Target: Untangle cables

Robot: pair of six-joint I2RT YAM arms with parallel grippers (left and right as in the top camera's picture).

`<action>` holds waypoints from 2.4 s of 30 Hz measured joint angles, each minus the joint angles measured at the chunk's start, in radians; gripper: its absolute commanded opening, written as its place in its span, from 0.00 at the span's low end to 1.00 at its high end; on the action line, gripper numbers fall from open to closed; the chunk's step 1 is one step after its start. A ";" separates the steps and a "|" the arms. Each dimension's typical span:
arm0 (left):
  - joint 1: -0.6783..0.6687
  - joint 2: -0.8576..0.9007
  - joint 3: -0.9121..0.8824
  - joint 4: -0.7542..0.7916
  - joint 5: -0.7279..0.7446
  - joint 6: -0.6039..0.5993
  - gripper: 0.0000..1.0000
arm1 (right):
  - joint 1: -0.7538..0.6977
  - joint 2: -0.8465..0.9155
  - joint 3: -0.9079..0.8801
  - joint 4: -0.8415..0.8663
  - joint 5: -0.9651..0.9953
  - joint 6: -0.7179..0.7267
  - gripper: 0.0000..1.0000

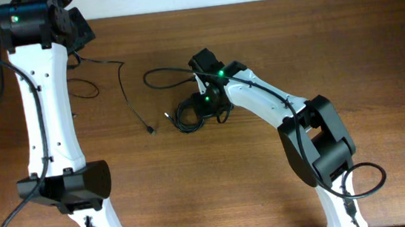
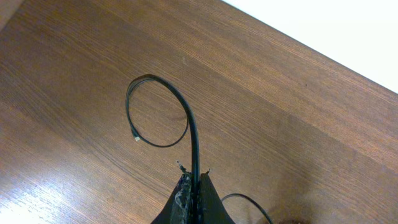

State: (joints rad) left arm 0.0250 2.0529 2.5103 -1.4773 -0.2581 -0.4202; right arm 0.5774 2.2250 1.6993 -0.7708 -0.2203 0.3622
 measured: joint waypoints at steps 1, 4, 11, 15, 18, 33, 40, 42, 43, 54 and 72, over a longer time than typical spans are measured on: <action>0.000 0.000 0.000 0.000 0.000 0.000 0.00 | 0.000 0.000 0.000 -0.003 0.006 0.000 0.04; 0.000 0.000 0.000 0.000 0.000 0.000 0.00 | 0.000 0.000 0.000 -0.029 0.014 0.000 0.04; 0.000 0.000 0.000 0.000 0.008 0.000 0.00 | -0.047 -0.016 0.005 -0.173 0.018 0.008 0.04; 0.000 0.000 0.000 0.000 0.015 0.000 0.00 | -0.133 -0.075 0.004 -0.248 0.030 0.031 0.04; 0.000 0.000 0.000 0.000 0.015 0.000 0.00 | -0.182 -0.138 0.004 -0.278 0.048 0.034 0.04; 0.000 0.000 0.000 0.000 0.046 0.000 0.00 | -0.124 -0.195 0.004 -0.241 0.004 0.000 0.04; 0.000 0.000 0.000 0.000 0.046 0.000 0.00 | -0.125 -0.195 0.004 -0.219 -0.017 -0.002 0.84; 0.000 0.000 0.000 0.000 0.048 0.000 0.00 | -0.125 -0.195 0.004 -0.222 -0.018 -0.006 0.89; 0.000 0.000 0.000 0.000 0.051 0.000 0.00 | -0.125 -0.195 0.004 -0.224 -0.018 -0.005 0.92; 0.000 0.000 -0.001 0.047 0.271 0.115 0.00 | -0.125 -0.195 0.004 -0.231 -0.048 -0.003 0.98; -0.003 0.000 -0.003 0.507 0.784 0.417 0.00 | -0.125 -0.195 0.004 -0.251 -0.059 -0.003 0.99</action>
State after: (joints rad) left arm 0.0223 2.0529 2.5072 -0.9703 0.5262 -0.0036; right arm 0.4526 2.0300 1.7035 -1.0218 -0.2790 0.3588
